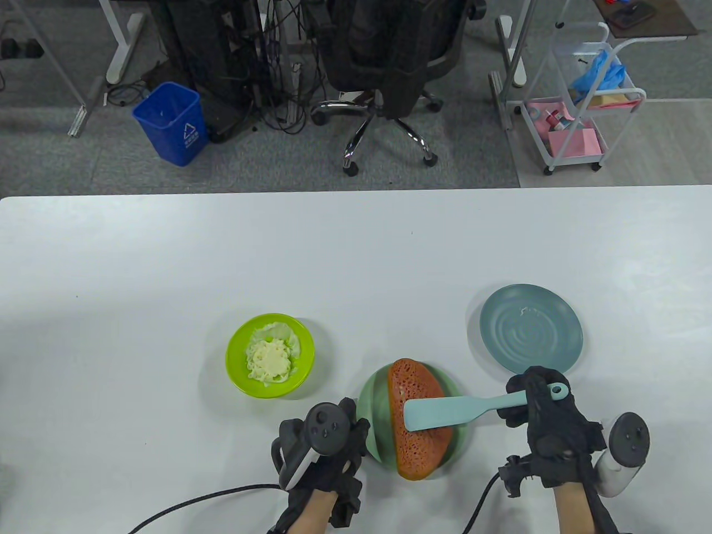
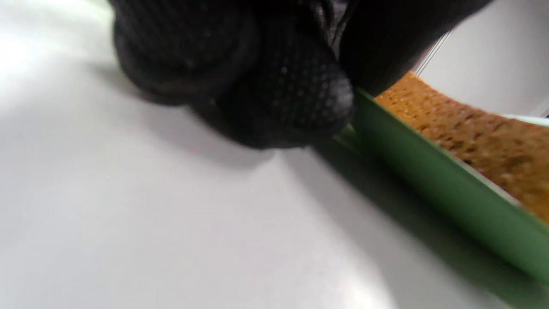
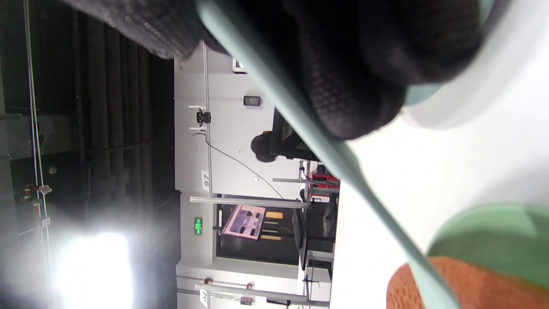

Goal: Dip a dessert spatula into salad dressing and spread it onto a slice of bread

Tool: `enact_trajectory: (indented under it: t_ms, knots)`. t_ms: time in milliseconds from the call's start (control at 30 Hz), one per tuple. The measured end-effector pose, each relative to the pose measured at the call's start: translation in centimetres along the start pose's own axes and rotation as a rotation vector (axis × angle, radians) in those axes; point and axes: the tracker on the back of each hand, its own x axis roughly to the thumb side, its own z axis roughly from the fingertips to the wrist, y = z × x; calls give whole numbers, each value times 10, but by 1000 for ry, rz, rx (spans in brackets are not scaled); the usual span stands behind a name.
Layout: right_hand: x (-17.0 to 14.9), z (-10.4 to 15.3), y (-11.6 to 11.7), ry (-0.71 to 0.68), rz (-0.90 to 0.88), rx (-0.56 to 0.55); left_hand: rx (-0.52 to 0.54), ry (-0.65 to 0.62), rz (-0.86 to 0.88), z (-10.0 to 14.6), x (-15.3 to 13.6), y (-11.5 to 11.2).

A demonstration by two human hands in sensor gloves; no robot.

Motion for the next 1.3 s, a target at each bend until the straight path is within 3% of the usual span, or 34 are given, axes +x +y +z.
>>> enact_trajectory:
  t_ms: [500, 1000, 1300]
  knots:
    - [-8, -7, -38, 52, -43, -117, 13, -11, -28, 0, 1, 0]
    - [-7, -7, -32, 36, -82, -90, 94, -76, -126, 16, 13, 11]
    - [-5, -6, -12, 3, -203, -19, 295, -201, -244, 41, 17, 37]
